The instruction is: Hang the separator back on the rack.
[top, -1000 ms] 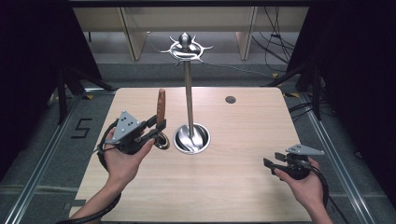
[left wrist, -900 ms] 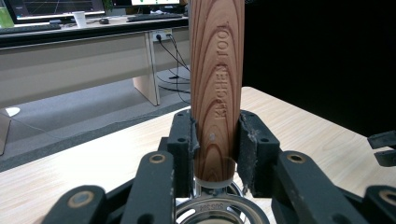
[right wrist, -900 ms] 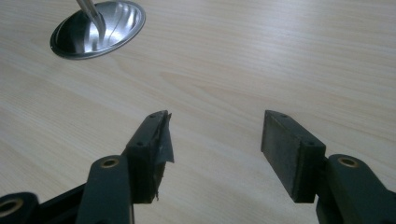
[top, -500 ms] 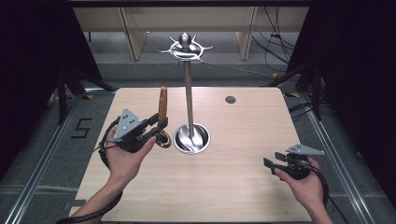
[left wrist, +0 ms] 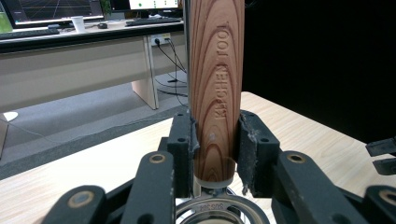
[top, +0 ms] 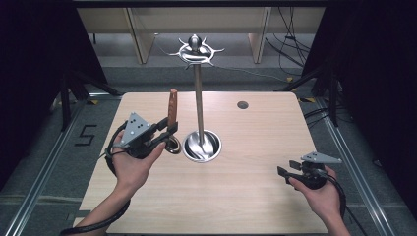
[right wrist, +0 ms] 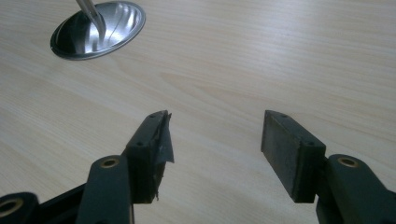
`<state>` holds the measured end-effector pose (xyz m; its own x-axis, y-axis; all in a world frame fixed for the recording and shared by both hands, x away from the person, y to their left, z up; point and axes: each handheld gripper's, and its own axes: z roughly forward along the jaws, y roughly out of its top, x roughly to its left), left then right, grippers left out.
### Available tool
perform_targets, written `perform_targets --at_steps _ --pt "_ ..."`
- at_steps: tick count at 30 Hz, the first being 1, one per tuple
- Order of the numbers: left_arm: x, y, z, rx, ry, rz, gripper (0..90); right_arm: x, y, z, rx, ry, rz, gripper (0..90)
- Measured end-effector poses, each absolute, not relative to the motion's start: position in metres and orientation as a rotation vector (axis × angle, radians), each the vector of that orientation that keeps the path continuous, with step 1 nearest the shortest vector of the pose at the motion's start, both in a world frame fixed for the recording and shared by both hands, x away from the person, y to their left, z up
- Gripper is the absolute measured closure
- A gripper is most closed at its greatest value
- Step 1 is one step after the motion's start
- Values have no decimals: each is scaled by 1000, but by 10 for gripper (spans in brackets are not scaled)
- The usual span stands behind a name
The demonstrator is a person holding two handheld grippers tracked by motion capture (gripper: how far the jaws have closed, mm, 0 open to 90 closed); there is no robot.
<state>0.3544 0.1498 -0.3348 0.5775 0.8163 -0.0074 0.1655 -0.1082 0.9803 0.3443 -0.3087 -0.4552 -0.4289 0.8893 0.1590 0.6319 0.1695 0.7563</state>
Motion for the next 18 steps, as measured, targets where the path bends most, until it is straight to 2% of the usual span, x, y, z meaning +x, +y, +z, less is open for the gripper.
perform_targets --at_steps 18 --pt "361 143 -327 1613 792 695 682 347 -312 -456 1387 2130 1120 426"
